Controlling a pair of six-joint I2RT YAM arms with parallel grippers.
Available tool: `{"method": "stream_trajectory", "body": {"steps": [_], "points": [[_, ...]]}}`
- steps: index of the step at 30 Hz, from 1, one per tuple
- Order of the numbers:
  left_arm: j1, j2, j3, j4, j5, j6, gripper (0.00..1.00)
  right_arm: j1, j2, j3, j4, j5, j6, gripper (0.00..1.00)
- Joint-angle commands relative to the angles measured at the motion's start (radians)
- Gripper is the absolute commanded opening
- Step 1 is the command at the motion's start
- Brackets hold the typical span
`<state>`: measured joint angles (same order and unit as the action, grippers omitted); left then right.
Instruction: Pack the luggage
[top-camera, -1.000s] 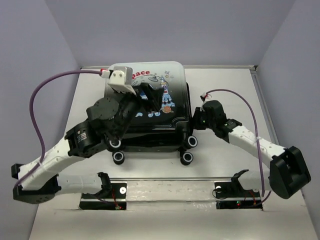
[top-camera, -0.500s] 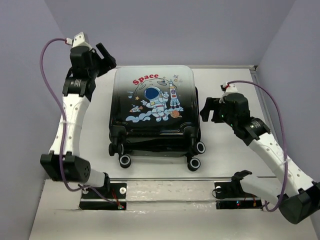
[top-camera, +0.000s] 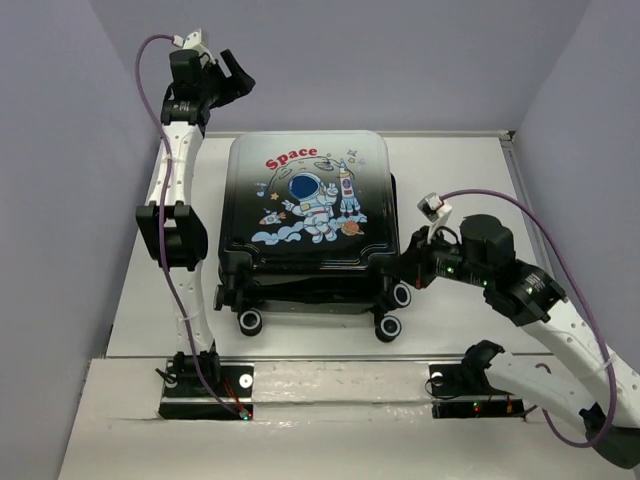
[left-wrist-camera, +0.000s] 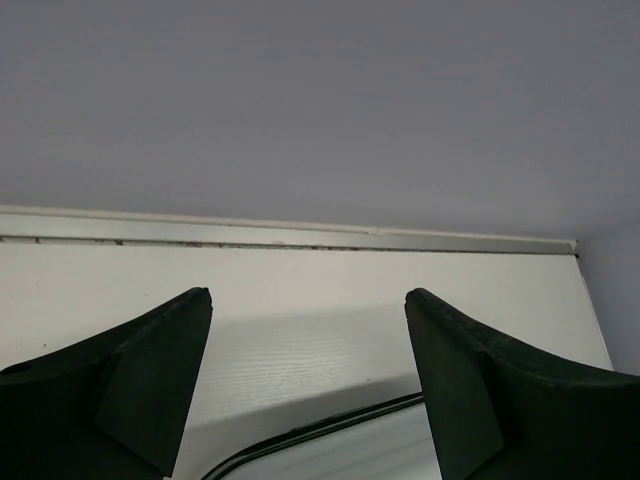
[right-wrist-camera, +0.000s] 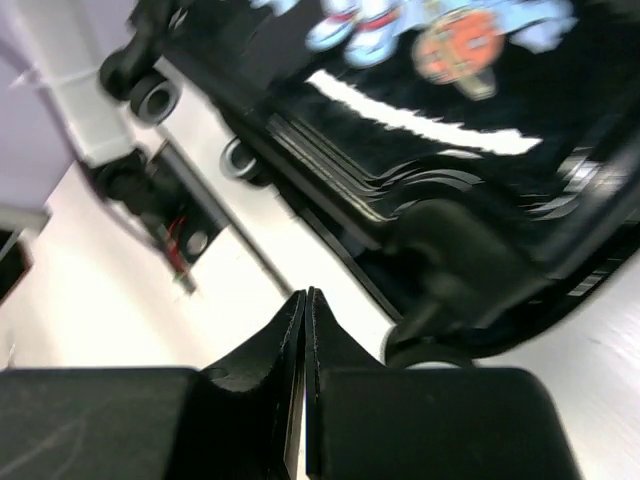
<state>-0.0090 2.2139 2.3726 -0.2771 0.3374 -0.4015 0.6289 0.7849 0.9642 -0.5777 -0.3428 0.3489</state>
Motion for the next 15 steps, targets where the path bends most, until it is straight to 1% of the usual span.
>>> {"method": "stream_trajectory", "body": {"steps": [1, 4, 5, 6, 11, 13, 15], "points": [[0.0, 0.064, 0.036, 0.136, 0.191, 0.017, 0.9, 0.185, 0.075, -0.008, 0.025, -0.017, 0.028, 0.07], [0.0, 0.156, 0.097, 0.188, 0.235, 0.004, 0.9, 0.29, 0.154, -0.002, 0.038, 0.069, 0.022, 0.07], [0.0, 0.167, 0.097, 0.202, 0.25, 0.012, 0.9, 0.345, 0.204, 0.004, 0.038, 0.13, 0.018, 0.07], [0.0, 0.185, 0.097, 0.222, 0.25, 0.021, 0.9, 0.363, 0.226, 0.013, 0.045, 0.157, 0.016, 0.07], [-0.008, 0.247, 0.114, 0.265, 0.325, 0.07, 0.89, 0.374, 0.351, -0.001, 0.079, 0.261, 0.03, 0.07], [-0.022, 0.269, 0.111, 0.265, 0.334, 0.096, 0.88, 0.374, 0.372, -0.004, 0.085, 0.289, 0.038, 0.07], [-0.034, 0.288, 0.111, 0.26, 0.363, 0.118, 0.86, 0.374, 0.386, -0.018, 0.096, 0.372, 0.052, 0.07]]}}
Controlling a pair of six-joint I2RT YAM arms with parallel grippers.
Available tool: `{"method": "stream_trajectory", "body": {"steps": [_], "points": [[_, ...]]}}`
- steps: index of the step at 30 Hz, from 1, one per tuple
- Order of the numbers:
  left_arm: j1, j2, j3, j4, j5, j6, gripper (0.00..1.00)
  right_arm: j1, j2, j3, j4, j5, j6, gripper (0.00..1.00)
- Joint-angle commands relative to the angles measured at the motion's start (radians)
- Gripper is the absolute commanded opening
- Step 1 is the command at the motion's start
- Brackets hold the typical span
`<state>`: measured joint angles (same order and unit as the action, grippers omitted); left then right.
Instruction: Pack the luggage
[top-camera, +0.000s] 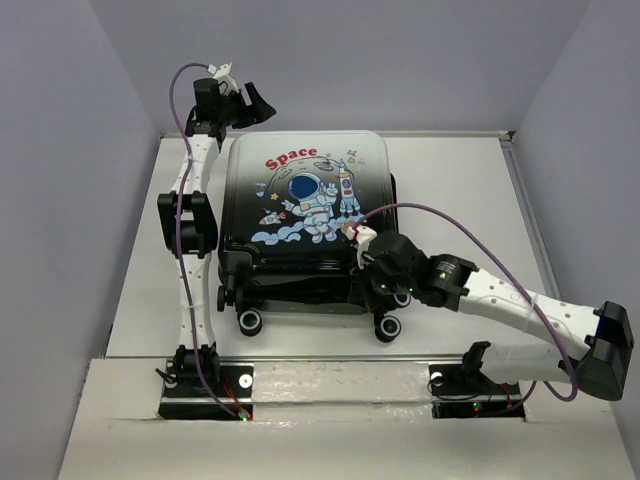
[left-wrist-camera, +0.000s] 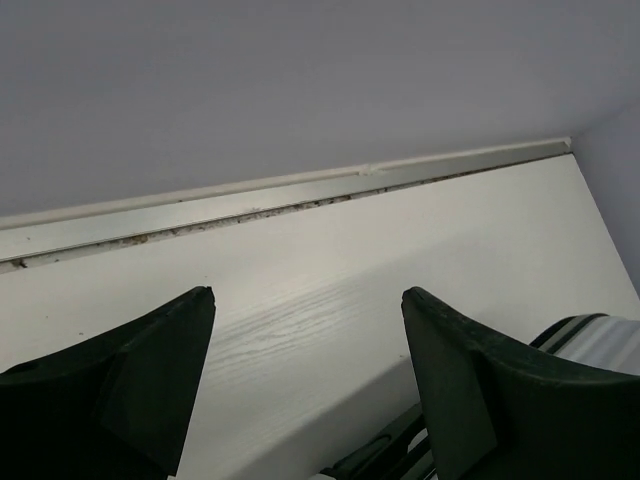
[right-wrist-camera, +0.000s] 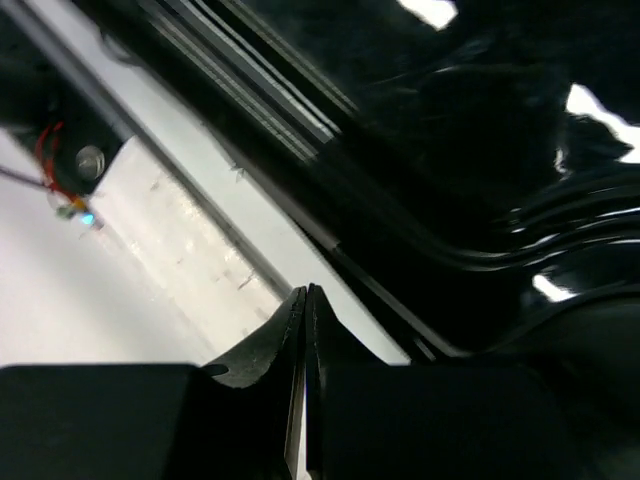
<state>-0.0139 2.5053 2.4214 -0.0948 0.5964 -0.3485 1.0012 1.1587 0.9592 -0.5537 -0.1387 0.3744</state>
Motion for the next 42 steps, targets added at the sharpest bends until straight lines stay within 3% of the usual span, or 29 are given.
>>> {"method": "stream_trajectory", "body": {"steps": [1, 5, 10, 13, 19, 24, 28, 30, 31, 34, 36, 37, 40, 42], "points": [[-0.037, 0.01, 0.059, 0.073, 0.117, 0.077, 0.84, 0.002, 0.019, -0.017, 0.072, 0.194, 0.043, 0.07], [-0.044, -0.025, -0.039, 0.075, 0.209, 0.112, 0.81, 0.002, 0.024, -0.048, 0.078, 0.332, 0.078, 0.07], [-0.044, -0.218, -0.354, 0.087, 0.232, 0.21, 0.79, -0.015, 0.012, -0.069, 0.107, 0.508, 0.097, 0.07], [-0.04, -0.346, -0.568, 0.141, 0.184, 0.218, 0.79, -0.091, -0.013, -0.102, 0.214, 0.482, 0.066, 0.07], [-0.037, -0.597, -0.964, 0.222, 0.05, 0.154, 0.77, -0.305, 0.015, -0.062, 0.36, 0.265, -0.041, 0.07], [-0.047, -0.804, -1.243, 0.167, -0.185, 0.022, 0.72, -0.427, 0.172, 0.151, 0.416, 0.018, -0.098, 0.07], [-0.102, -1.05, -1.438, 0.098, -0.321, -0.026, 0.72, -0.452, 0.433, 0.413, 0.419, -0.212, -0.063, 0.07], [-0.123, -1.173, -1.558, 0.067, -0.334, -0.046, 0.72, -0.452, 0.519, 0.597, 0.408, -0.275, -0.022, 0.07], [-0.132, -1.174, -1.599, 0.066, -0.333, -0.05, 0.72, -0.452, 0.563, 0.598, 0.396, -0.297, -0.014, 0.07], [-0.172, -1.368, -1.737, 0.053, -0.316, -0.107, 0.73, -0.461, 0.79, 0.977, 0.248, -0.355, -0.002, 0.08], [-0.193, -1.447, -1.791, 0.056, -0.316, -0.151, 0.73, -0.461, 0.827, 1.117, 0.187, -0.372, 0.006, 0.2], [-0.207, -1.517, -1.83, 0.066, -0.316, -0.176, 0.74, -0.472, 0.895, 1.247, 0.116, -0.377, -0.003, 0.4], [-0.264, -1.632, -1.877, 0.079, -0.366, -0.254, 0.78, -0.492, 0.943, 1.358, -0.01, -0.384, -0.043, 0.69], [-0.271, -1.668, -1.883, 0.072, -0.382, -0.261, 0.79, -0.492, 0.899, 1.312, -0.057, -0.346, -0.109, 0.74]]}}
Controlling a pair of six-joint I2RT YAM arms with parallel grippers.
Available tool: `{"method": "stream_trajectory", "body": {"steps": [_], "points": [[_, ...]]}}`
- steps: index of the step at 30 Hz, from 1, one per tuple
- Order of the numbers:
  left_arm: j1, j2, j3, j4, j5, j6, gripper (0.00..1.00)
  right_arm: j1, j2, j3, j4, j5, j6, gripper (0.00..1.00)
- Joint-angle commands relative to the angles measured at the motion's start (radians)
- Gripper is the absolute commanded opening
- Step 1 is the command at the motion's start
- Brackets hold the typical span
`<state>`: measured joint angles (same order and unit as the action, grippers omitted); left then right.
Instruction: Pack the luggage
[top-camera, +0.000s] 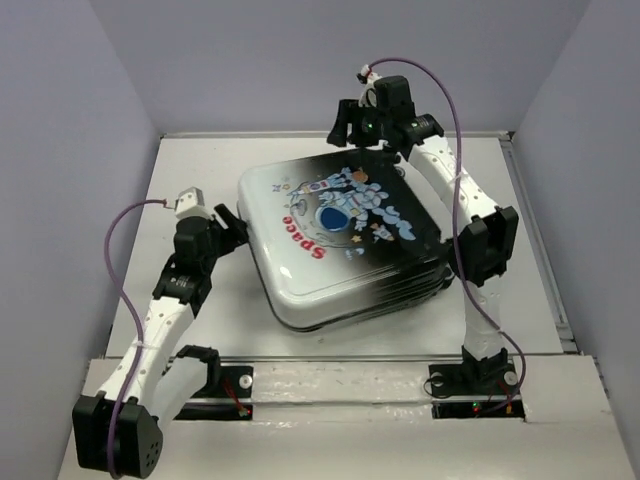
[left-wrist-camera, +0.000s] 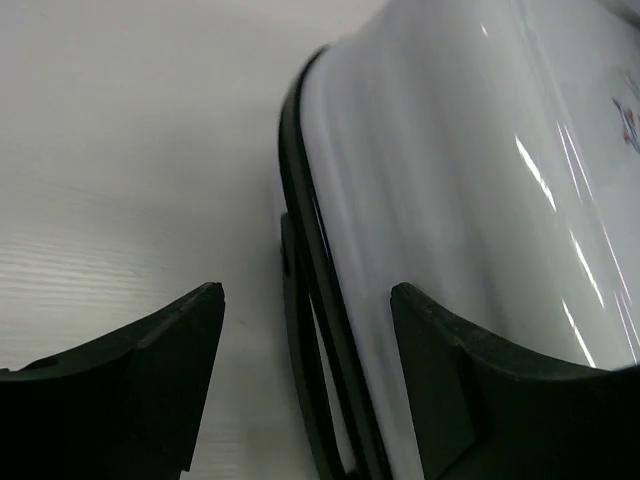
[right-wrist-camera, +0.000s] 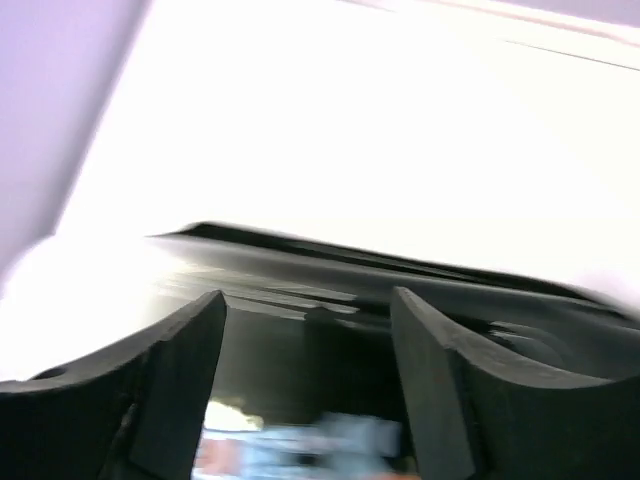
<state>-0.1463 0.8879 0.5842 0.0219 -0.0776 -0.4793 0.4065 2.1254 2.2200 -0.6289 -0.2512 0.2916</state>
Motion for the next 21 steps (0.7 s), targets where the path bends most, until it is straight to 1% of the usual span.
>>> {"method": "stream_trajectory", "body": {"steps": [1, 2, 3, 4, 5, 6, 7, 8, 9, 10, 11, 12, 13, 14, 15, 16, 17, 18, 19, 20, 21], "points": [[-0.141, -0.069, -0.038, -0.053, 0.277, -0.125, 0.79, 0.103, -0.114, -0.012, 0.015, -0.206, -0.048, 0.77], [-0.141, -0.073, -0.026, -0.062, 0.248, -0.113, 0.8, 0.103, -0.228, -0.164, 0.018, -0.13, -0.075, 0.83], [-0.141, -0.076, -0.026, -0.062, 0.237, -0.113, 0.8, 0.103, -0.289, -0.166, 0.024, -0.085, -0.075, 0.85], [-0.141, -0.075, -0.018, -0.054, 0.231, -0.108, 0.81, 0.103, -0.353, -0.328, 0.037, -0.041, -0.084, 0.86], [-0.141, -0.073, -0.017, -0.047, 0.233, -0.107, 0.81, 0.103, -0.481, -0.414, 0.078, 0.04, -0.085, 0.85], [-0.141, -0.072, -0.017, -0.031, 0.233, -0.107, 0.81, 0.092, -0.542, -0.498, 0.099, 0.077, -0.082, 0.84], [-0.141, -0.072, -0.021, -0.028, 0.236, -0.108, 0.82, 0.092, -0.599, -0.643, 0.136, 0.116, -0.078, 0.82], [-0.141, -0.076, -0.024, -0.028, 0.236, -0.11, 0.82, 0.057, -0.689, -0.702, 0.147, 0.209, -0.075, 0.81], [-0.141, -0.082, -0.035, -0.03, 0.236, -0.111, 0.82, 0.031, -0.721, -0.748, 0.15, 0.245, -0.06, 0.82], [-0.141, -0.105, -0.043, -0.011, 0.234, -0.114, 0.81, -0.007, -0.746, -0.813, 0.153, 0.247, -0.048, 0.85], [-0.141, -0.119, -0.049, -0.004, 0.234, -0.123, 0.81, -0.058, -0.763, -0.836, 0.155, 0.247, -0.037, 0.88], [-0.141, -0.151, -0.063, -0.004, 0.237, -0.127, 0.78, -0.169, -0.778, -0.85, 0.158, 0.218, -0.013, 0.89], [-0.142, -0.168, -0.07, -0.005, 0.246, -0.127, 0.76, -0.22, -0.777, -0.859, 0.158, 0.21, 0.001, 0.91], [-0.142, -0.184, -0.076, -0.007, 0.269, -0.125, 0.74, -0.268, -0.771, -0.864, 0.158, 0.178, 0.007, 0.96], [-0.144, -0.194, -0.083, -0.011, 0.292, -0.124, 0.72, -0.311, -0.748, -0.861, 0.159, 0.168, 0.014, 0.99], [-0.145, -0.202, -0.098, -0.016, 0.32, -0.12, 0.64, -0.348, -0.73, -0.852, 0.158, 0.167, 0.026, 1.0], [-0.154, -0.208, -0.107, -0.02, 0.375, -0.12, 0.62, -0.407, -0.707, -0.829, 0.159, 0.141, 0.032, 1.0], [-0.154, -0.208, -0.118, -0.02, 0.396, -0.12, 0.59, -0.437, -0.678, -0.812, 0.158, 0.141, 0.037, 1.0], [-0.185, -0.216, -0.139, -0.019, 0.407, -0.136, 0.53, -0.478, -0.604, -0.795, 0.153, 0.041, 0.053, 1.0], [-0.218, -0.219, -0.144, -0.016, 0.401, -0.143, 0.51, -0.488, -0.567, -0.777, 0.152, -0.012, 0.063, 1.0], [-0.287, -0.222, -0.153, -0.016, 0.394, -0.163, 0.5, -0.488, -0.535, -0.746, 0.152, -0.063, 0.072, 1.0]]}}
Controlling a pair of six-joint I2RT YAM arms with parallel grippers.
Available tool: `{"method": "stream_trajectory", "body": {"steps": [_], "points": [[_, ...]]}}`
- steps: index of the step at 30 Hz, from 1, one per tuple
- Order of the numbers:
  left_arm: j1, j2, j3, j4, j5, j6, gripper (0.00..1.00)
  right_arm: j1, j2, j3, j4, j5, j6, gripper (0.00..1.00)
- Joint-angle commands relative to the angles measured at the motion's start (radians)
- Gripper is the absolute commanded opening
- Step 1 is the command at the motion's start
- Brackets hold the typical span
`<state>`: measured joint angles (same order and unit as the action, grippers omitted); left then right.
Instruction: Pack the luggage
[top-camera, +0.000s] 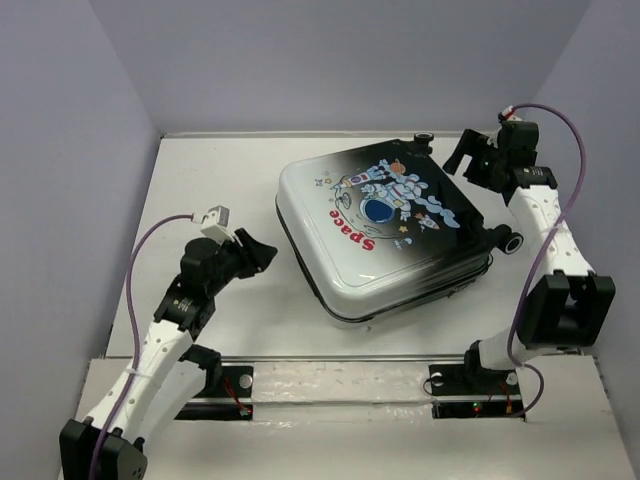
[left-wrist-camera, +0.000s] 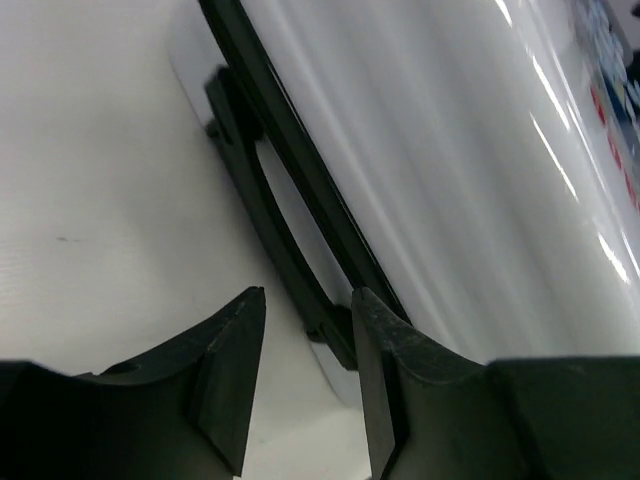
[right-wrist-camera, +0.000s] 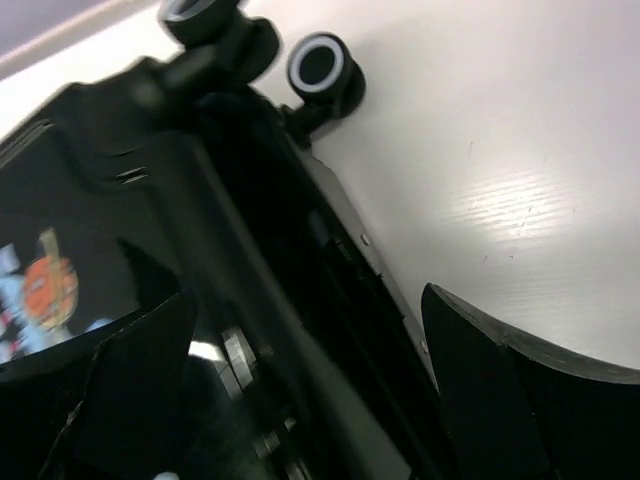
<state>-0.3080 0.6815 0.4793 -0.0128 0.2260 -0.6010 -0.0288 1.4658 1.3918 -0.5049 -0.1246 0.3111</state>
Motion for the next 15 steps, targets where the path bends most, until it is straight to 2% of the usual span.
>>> {"method": "stream_trajectory", "body": {"steps": [1, 3, 6, 10, 12, 13, 14, 15], "points": [[-0.152, -0.019, -0.053, 0.02, 0.081, -0.054, 0.49, -0.052, 0.192, 0.104, 0.026, -0.226, 0.052, 1.0], [-0.198, -0.016, -0.07, 0.039, 0.079, -0.077, 0.49, -0.052, 0.26, 0.16, 0.026, -0.391, 0.068, 1.0], [-0.264, -0.008, -0.1, 0.065, 0.073, -0.105, 0.46, 0.016, 0.382, 0.233, 0.025, -0.457, 0.091, 1.0], [-0.316, 0.0, -0.137, 0.102, 0.062, -0.117, 0.45, 0.151, 0.585, 0.433, -0.001, -0.619, 0.124, 1.0], [-0.336, 0.003, -0.142, 0.102, 0.056, -0.111, 0.45, 0.237, 0.742, 0.643, -0.056, -0.641, 0.146, 1.0], [-0.345, 0.001, -0.146, 0.102, 0.058, -0.109, 0.45, 0.262, 0.802, 0.831, -0.11, -0.661, 0.167, 0.99], [-0.345, -0.002, -0.146, 0.102, 0.058, -0.109, 0.44, 0.282, 0.867, 0.931, -0.133, -0.661, 0.183, 0.99], [-0.355, -0.008, -0.149, 0.103, 0.059, -0.112, 0.44, 0.299, 0.992, 1.032, -0.144, -0.7, 0.212, 0.98]]}}
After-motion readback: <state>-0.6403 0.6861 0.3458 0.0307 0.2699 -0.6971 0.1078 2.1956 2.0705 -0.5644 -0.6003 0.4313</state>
